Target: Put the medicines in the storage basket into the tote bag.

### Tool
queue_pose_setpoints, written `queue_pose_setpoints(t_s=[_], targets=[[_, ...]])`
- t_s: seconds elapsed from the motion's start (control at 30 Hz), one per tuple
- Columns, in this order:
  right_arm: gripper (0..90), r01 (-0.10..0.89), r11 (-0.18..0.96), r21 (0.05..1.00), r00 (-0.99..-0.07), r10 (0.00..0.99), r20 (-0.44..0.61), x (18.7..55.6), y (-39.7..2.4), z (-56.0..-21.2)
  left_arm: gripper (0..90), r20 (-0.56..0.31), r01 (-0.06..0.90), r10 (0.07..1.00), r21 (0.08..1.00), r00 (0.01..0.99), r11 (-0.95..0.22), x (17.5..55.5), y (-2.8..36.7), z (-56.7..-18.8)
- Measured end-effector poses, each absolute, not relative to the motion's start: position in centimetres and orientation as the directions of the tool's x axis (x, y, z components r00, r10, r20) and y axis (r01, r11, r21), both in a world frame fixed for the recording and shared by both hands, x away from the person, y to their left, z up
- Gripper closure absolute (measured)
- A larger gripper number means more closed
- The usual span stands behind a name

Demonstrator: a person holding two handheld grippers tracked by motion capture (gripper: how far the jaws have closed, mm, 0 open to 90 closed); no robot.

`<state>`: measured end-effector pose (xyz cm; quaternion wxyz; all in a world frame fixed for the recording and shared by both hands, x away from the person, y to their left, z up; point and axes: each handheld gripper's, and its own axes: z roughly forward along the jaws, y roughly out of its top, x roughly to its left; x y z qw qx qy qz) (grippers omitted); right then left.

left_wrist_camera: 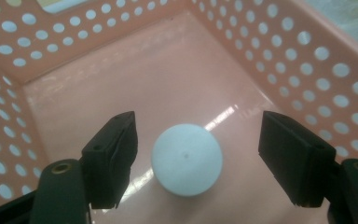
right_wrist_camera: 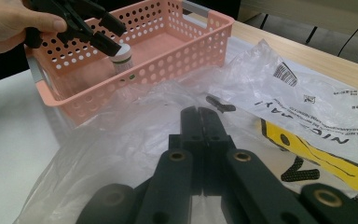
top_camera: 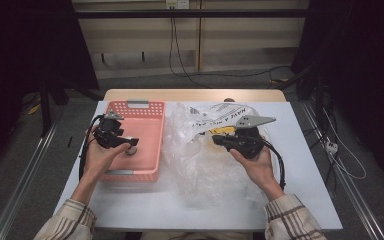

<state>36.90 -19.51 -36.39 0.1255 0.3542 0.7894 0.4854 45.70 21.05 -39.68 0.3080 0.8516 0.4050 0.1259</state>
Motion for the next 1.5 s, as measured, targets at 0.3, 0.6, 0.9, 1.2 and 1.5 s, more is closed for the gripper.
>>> queue_pose_setpoints(t_s=[0.3,0.6,0.9,1.2,1.5], targets=[[90.0,0.436,0.276,0.857,-0.717,0.682,0.145,36.9,-19.6,-36.3,40.6,-0.034,0.631,0.764,0.587,0.645,-0.507,46.1,20.8,-40.5],[90.0,0.440,0.285,0.852,-0.719,0.680,0.145,37.0,-19.6,-36.5,45.1,-0.044,0.657,0.756,0.529,0.653,-0.537,46.8,20.7,-41.5],[90.0,0.442,0.278,0.853,-0.712,0.686,0.146,37.1,-19.7,-36.6,50.9,-0.049,0.670,0.778,0.544,0.626,-0.505,46.9,21.1,-41.5],[90.0,0.441,0.283,0.852,-0.718,0.681,0.144,37.1,-19.5,-36.7,51.1,-0.058,0.628,0.763,0.609,0.644,-0.484,46.4,21.1,-40.3],[90.0,0.438,0.278,0.855,-0.716,0.683,0.145,37.1,-19.7,-36.6,51.1,-0.063,0.587,0.755,0.672,0.653,-0.451,45.4,21.1,-38.9]])
